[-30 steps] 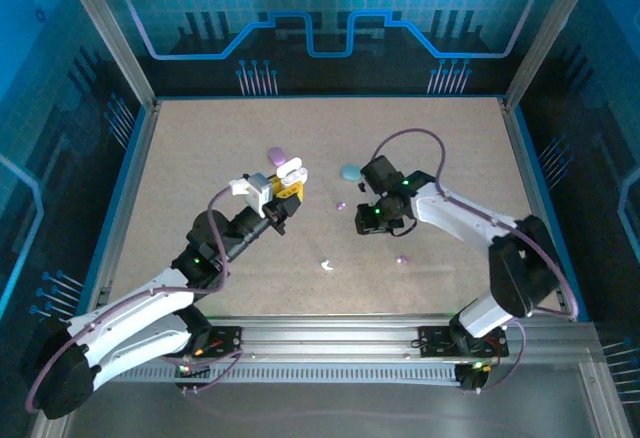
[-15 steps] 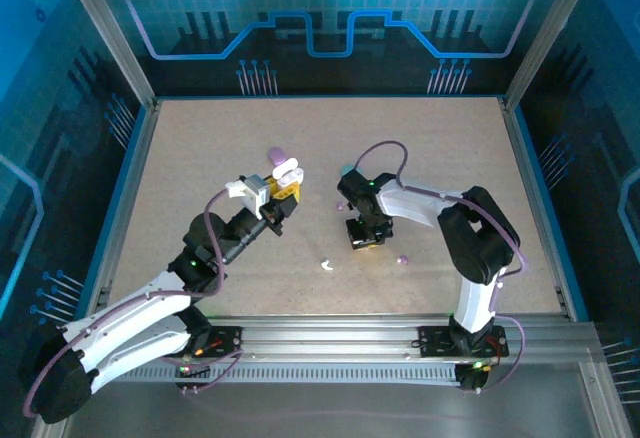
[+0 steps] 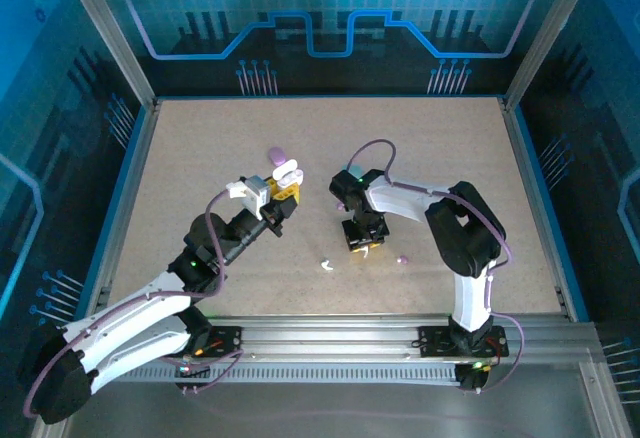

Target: Insert the wireless bluetooth earbuds into the charging case

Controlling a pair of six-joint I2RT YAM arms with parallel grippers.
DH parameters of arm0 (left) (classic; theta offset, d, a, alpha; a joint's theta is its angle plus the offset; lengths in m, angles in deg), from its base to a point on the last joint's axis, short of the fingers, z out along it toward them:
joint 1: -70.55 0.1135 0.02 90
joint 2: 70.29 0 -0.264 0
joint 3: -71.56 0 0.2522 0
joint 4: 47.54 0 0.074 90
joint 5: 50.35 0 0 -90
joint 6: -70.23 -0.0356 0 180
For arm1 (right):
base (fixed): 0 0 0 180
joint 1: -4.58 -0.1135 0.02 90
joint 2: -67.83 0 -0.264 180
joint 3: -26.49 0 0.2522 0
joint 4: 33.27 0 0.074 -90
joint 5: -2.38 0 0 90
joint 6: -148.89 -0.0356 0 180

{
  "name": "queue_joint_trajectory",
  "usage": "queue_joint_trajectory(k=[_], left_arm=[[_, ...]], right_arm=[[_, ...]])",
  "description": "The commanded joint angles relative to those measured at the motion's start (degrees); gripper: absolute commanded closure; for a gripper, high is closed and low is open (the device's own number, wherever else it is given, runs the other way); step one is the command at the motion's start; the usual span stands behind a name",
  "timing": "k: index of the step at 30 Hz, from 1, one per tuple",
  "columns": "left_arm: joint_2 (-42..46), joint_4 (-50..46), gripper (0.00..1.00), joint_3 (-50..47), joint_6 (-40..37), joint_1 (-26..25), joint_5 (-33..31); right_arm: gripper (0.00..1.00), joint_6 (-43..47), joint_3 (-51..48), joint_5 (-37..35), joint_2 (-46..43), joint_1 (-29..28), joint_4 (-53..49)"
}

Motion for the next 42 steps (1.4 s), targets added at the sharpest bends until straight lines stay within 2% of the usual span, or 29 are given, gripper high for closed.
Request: queue_joint_trajectory(k=[1,11,21,31,38,42], left_arm=[[0.81,1.17,0.78,-0.33,-0.63,-0.11,-0.96],[0.43,1.17,0.78,-0.29,-0.21,-0.13,-0.62],[0.28,1.17,0.78,-0.28,-0.08,-0.11,-0.67],[-2.26,0.57,0.79,0.62,1.64,-0.18,0.24],[-7.07,2.68,0.79,2.11,4.41,-0.17,4.89],[-9.51,4.25,0.79,3.21,5.76,-0.24,7.2]], right_arm=[[0.6,-1.93,1.82,-0.09,1.99,-0.33,-2.31],[0.66,-5.42,1.65,1.16,3.14,0.53,-2.06],[0.71,-5.56,-0.52,0.51,0.4,1.16,-1.08],[0.72,-4.28,1.47,-4.11,-13.38,1.87,-1.94],[0.73,3.08,7.98,-11.04,-29.73,0.07,1.37],[0.73,9.37,11.62,-15.1,-34.46,-2.95,5.99]])
